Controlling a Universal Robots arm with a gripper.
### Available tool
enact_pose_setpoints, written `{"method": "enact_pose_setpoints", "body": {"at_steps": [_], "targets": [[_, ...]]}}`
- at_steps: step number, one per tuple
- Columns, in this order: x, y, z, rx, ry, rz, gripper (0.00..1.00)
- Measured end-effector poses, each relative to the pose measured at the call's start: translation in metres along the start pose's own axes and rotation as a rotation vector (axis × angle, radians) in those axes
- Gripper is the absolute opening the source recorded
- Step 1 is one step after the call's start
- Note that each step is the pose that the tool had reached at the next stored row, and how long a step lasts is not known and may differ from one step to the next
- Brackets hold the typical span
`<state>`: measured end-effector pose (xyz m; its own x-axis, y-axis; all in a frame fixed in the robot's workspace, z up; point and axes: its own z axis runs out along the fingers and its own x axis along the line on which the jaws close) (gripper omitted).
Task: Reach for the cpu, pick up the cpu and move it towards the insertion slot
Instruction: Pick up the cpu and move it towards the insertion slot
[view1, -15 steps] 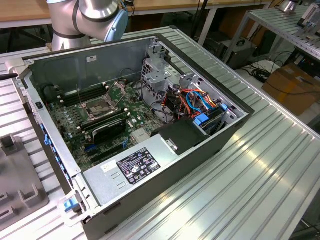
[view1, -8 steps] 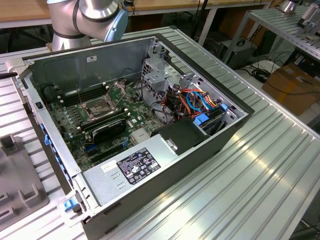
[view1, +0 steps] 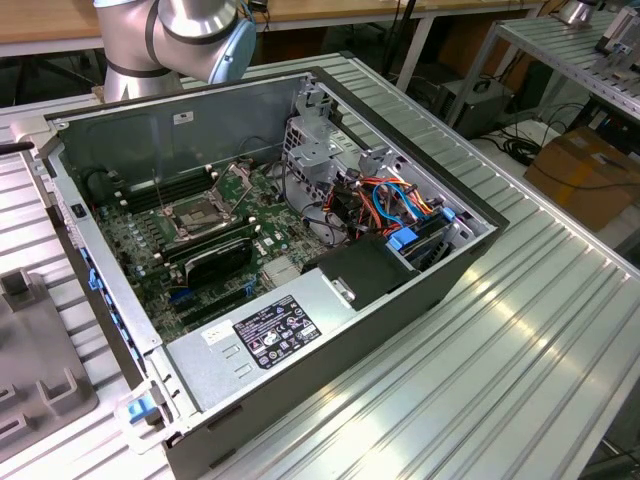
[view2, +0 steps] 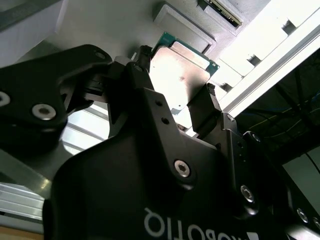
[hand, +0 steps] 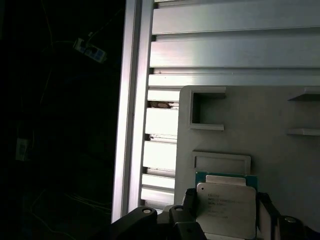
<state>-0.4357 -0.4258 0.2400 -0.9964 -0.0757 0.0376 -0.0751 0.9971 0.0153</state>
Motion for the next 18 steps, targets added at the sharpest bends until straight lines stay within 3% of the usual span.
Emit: {"method": "enact_pose_setpoints", "body": {"at_steps": [18], "targets": [[0.0001, 0.0, -0.0035, -0.0001, 0.0, 0.0, 0.55]]}}
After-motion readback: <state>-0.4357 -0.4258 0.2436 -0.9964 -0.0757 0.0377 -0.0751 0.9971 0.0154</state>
